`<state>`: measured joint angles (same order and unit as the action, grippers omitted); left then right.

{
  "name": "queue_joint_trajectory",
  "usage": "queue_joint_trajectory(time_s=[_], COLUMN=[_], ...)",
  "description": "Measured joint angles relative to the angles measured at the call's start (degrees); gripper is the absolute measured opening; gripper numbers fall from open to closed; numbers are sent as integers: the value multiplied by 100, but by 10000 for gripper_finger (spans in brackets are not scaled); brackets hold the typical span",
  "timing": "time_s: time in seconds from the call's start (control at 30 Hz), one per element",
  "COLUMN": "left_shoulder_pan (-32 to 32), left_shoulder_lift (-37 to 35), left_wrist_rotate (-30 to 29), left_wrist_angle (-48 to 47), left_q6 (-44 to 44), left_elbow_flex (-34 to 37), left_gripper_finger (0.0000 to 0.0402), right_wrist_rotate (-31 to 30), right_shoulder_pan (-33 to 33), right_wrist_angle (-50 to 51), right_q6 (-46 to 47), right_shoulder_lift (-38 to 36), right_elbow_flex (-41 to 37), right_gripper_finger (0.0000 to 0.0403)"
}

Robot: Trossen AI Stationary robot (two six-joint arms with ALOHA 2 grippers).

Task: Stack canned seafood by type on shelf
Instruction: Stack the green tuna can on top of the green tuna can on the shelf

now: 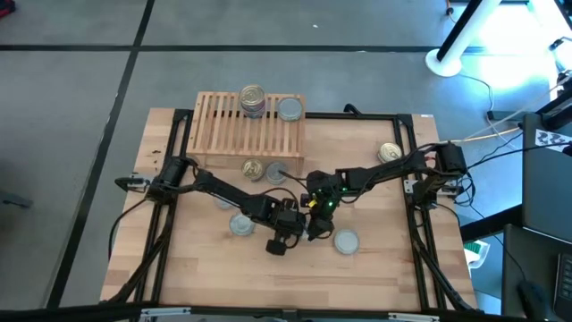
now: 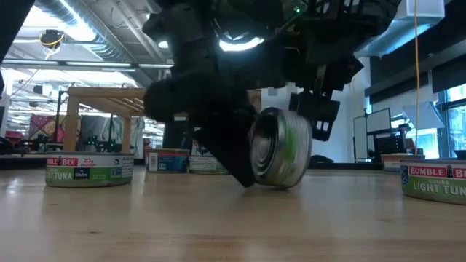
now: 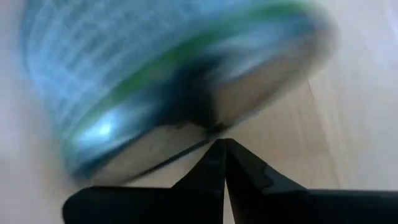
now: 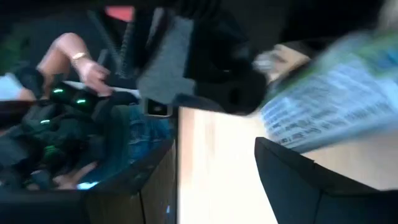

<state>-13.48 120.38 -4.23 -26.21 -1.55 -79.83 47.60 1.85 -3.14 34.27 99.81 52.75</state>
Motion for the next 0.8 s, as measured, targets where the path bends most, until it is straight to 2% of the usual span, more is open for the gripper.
queue_joint_trajectory(time_s=[0.27, 0.57, 0.8], left_shoulder_pan=[-1, -6, -20], left_shoulder_lift=[0, -10, -103], left_wrist_rotate=[88, 144, 228], left_wrist_angle=[41, -32, -199], left_q6=[14, 22, 25], left_elbow_flex=[-1, -18, -18], left_gripper_finger=[5, 5, 5], right_wrist_rotate=[-88, 345, 214], right_shoulder_pan=[-58, -257, -300], right_wrist_angle=[19, 50, 508], right_q6=[-1, 189, 57], right_shoulder_lift=[20, 15, 8], right_elbow_flex=[18, 20, 25], right_gripper_finger=[222, 223, 223])
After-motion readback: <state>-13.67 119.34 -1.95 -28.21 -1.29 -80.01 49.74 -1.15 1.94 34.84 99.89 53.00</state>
